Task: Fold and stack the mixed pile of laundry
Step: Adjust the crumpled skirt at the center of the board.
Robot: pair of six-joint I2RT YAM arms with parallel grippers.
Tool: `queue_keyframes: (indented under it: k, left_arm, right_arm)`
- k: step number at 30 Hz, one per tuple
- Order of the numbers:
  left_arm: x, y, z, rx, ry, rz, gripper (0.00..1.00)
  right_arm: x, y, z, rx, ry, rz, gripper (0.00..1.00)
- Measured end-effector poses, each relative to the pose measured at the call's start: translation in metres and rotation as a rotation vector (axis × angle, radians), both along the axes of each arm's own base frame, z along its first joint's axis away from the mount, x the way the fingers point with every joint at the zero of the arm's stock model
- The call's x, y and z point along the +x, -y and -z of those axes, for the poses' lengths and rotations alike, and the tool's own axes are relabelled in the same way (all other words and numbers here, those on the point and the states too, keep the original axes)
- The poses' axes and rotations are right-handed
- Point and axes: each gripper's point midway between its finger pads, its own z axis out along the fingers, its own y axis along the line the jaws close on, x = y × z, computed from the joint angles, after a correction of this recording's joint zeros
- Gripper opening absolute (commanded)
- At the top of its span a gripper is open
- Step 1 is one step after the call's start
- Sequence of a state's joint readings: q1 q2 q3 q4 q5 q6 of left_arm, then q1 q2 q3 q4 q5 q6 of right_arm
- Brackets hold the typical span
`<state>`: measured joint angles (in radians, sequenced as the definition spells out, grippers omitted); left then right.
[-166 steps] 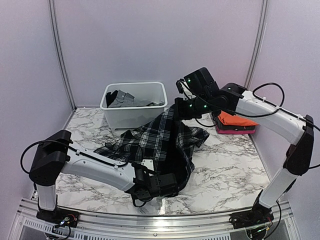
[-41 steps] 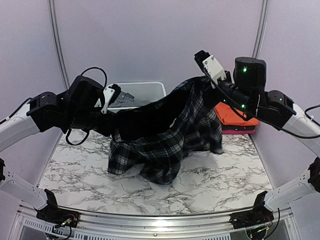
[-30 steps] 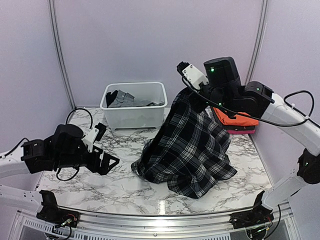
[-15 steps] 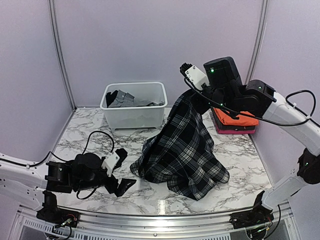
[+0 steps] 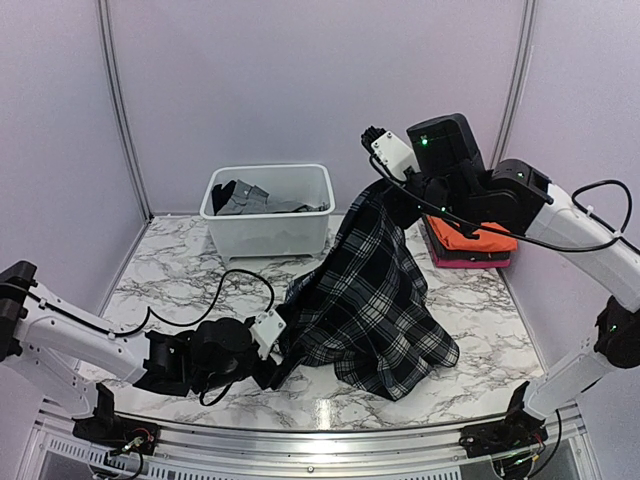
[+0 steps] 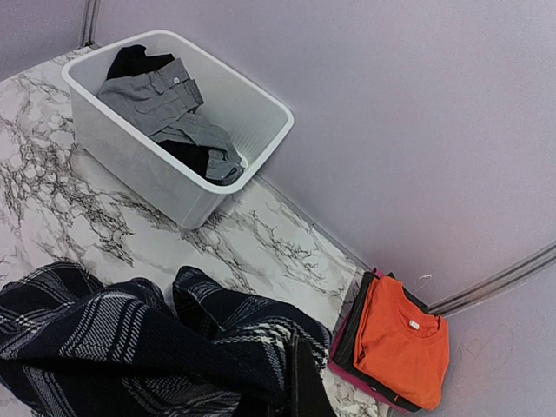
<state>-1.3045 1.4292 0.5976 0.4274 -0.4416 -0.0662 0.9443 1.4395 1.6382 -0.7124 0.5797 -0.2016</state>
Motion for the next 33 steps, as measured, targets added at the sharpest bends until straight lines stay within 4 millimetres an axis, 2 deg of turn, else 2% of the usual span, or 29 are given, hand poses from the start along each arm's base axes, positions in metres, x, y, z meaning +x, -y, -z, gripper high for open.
queue_keyframes:
  k: [2,5,7,10,13,15,18,20,23,26,27,29,31,33]
  left_arm:
    - [0.006,0.006,-0.009,-0.021,0.024,-0.024,0.43]
    - [0.015,0.009,-0.016,-0.033,0.051,-0.061,0.12]
    - [0.020,0.005,-0.017,-0.028,0.064,-0.089,0.01]
    - [0.027,-0.005,-0.025,-0.019,0.075,-0.127,0.00]
    - [0.035,-0.020,-0.058,-0.040,0.101,-0.160,0.00]
    - [0.046,-0.030,-0.098,-0.081,0.116,-0.190,0.00]
    - [0.071,-0.051,-0.171,-0.144,0.157,-0.243,0.00]
    - [0.086,-0.067,-0.228,-0.172,0.193,-0.270,0.00]
    - [0.089,-0.078,-0.309,-0.181,0.238,-0.233,0.00]
    - [0.077,-0.076,-0.366,-0.198,0.258,-0.163,0.00]
    - [0.072,-0.077,-0.375,-0.204,0.257,-0.144,0.00]
    - [0.065,-0.083,-0.374,-0.184,0.239,-0.130,0.00]
    - [0.060,-0.091,-0.355,-0.122,0.185,-0.130,0.00]
    - [0.055,-0.094,-0.335,-0.069,0.121,-0.117,0.00]
  right_arm:
    - [0.001,0.001,0.000,-0.002,0.003,0.006,0.00]
    - [0.001,0.003,-0.001,-0.004,0.007,0.015,0.00]
    - [0.003,0.006,-0.001,-0.007,0.010,0.027,0.00]
    - [0.007,0.012,-0.002,-0.013,0.017,0.050,0.00]
    - [0.017,0.029,-0.007,-0.016,0.024,0.093,0.00]
    - [0.026,0.045,-0.016,-0.015,0.038,0.131,0.00]
    - [0.035,0.064,-0.038,0.005,0.075,0.175,0.00]
    - [0.034,0.067,-0.059,0.029,0.105,0.172,0.00]
    - [0.025,0.066,-0.108,0.112,0.170,0.131,0.00]
    - [0.007,0.072,-0.159,0.209,0.237,0.101,0.00]
    - [0.000,0.072,-0.168,0.232,0.247,0.086,0.00]
    - [-0.018,0.066,-0.176,0.262,0.238,0.032,0.00]
    - [-0.035,0.058,-0.166,0.263,0.188,-0.020,0.00]
    - [-0.045,0.052,-0.147,0.238,0.119,-0.048,0.00]
